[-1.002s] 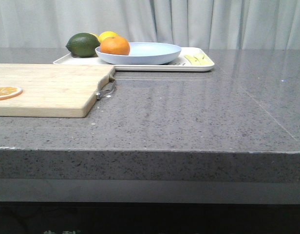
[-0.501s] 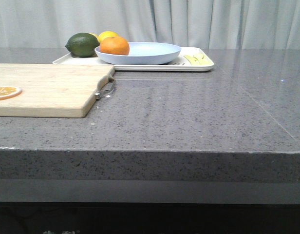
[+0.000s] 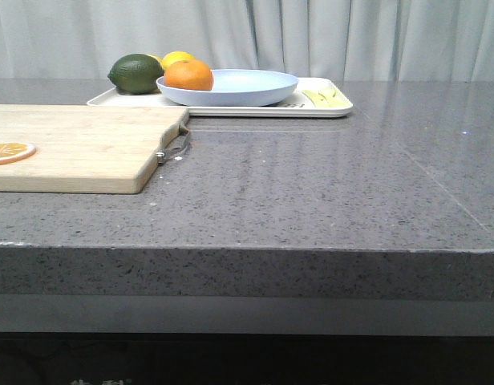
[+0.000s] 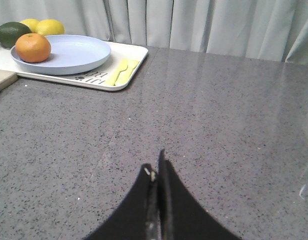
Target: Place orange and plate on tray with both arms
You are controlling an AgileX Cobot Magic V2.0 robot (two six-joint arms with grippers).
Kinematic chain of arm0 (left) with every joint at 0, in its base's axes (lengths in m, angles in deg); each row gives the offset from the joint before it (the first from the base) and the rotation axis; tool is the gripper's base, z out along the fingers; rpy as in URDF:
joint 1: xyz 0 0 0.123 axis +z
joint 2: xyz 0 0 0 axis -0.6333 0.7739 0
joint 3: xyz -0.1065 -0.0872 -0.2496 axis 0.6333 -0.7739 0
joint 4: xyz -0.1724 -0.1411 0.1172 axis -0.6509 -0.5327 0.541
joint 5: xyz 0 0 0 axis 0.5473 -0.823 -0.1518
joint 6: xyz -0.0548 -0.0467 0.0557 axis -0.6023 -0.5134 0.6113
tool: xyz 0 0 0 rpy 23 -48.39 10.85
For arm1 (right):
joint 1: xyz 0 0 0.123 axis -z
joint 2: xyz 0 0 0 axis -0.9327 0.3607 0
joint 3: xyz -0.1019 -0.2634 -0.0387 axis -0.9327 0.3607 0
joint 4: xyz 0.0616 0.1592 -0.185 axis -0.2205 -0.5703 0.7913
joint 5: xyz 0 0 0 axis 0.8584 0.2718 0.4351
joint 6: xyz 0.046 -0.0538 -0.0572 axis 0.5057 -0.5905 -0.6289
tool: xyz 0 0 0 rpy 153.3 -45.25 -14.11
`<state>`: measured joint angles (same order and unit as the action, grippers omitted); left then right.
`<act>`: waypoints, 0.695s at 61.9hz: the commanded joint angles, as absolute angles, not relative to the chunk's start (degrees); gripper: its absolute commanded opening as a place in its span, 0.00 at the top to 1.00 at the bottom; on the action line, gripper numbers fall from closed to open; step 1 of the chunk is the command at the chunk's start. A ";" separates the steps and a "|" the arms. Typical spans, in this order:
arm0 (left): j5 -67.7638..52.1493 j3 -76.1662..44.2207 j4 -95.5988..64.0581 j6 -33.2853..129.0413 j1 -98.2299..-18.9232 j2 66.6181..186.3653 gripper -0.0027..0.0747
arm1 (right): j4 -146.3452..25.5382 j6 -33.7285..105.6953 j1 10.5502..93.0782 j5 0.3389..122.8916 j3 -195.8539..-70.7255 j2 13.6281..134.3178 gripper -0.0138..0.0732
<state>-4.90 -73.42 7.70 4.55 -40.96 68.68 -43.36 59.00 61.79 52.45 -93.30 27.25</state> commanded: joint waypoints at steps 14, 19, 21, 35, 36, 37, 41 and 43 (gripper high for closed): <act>0.05 -73.65 7.21 4.59 -40.88 67.53 0.99 | -44.72 55.36 65.87 69.77 -83.22 23.21 0.98; 0.05 -73.65 7.21 4.59 -40.88 67.53 0.99 | -47.16 55.36 68.53 70.20 -78.36 19.08 0.98; 0.05 -73.65 7.21 4.59 -40.88 67.53 0.99 | -48.21 55.36 69.46 70.20 -76.52 17.42 0.98; 0.05 -73.65 7.21 4.59 -40.88 67.53 0.99 | -49.91 55.36 71.03 67.02 -71.51 14.12 0.98; 0.05 -73.65 7.21 4.59 -40.88 67.53 0.99 | -49.91 55.36 71.03 66.88 -71.51 14.06 0.98; 0.05 -73.65 7.21 4.59 -40.88 67.53 0.99 | -49.91 55.36 71.03 66.80 -71.51 14.07 0.98; -0.16 -73.65 7.21 4.59 -40.88 67.53 0.99 | -49.91 55.41 71.03 66.80 -71.51 14.07 0.98; -0.15 -73.65 7.21 4.59 -40.88 67.53 0.99 | -49.91 55.41 71.03 66.80 -71.51 14.07 0.98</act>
